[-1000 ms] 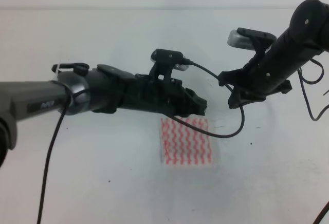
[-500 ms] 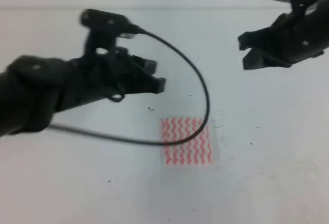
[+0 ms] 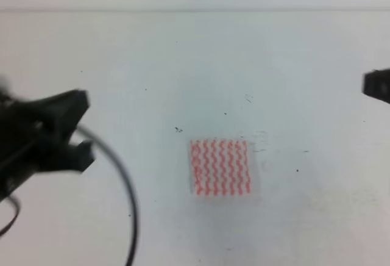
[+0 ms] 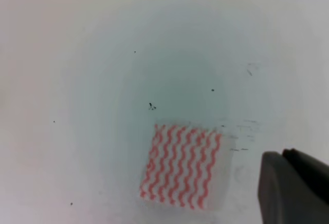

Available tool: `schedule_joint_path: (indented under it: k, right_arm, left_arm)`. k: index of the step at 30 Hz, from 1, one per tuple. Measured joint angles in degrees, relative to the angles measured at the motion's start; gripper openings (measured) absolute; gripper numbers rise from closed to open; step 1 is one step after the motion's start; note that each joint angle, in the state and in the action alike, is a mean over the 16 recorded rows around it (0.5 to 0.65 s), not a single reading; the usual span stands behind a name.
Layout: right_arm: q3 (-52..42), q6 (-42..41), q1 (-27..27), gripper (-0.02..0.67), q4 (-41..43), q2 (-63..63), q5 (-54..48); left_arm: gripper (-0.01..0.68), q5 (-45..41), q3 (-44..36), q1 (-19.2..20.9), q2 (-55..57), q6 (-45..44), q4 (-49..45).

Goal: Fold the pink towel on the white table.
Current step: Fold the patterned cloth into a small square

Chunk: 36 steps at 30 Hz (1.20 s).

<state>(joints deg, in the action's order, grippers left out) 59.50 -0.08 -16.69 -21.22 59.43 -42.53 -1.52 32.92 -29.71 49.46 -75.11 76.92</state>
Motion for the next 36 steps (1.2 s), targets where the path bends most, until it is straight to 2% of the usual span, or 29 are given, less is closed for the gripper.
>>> schedule_joint_path:
  k: [10, 19, 29, 36]
  right_arm:
    - [-18.5, -0.6, 0.0, -0.018, 2.4, -24.1, 7.7]
    - [-35.0, -2.4, 0.0, -0.018, 2.6, -39.7, 20.2]
    - [-48.4, -3.1, 0.0, -0.018, 2.3, -45.5, 34.3]
    - [-53.7, -3.1, 0.0, -0.018, 2.2, -45.6, 36.7]
  left_arm:
    - [-0.001, 4.0, -16.5, 0.0, -21.4, -0.6, 1.3]
    - [-0.002, 7.5, -27.8, 0.0, -35.3, -2.0, 1.8]
    - [-0.002, 11.5, -33.2, 0.0, -40.6, -2.2, 2.7]
    - [-0.003, 12.1, -33.4, 0.0, -40.7, -2.2, 3.0]
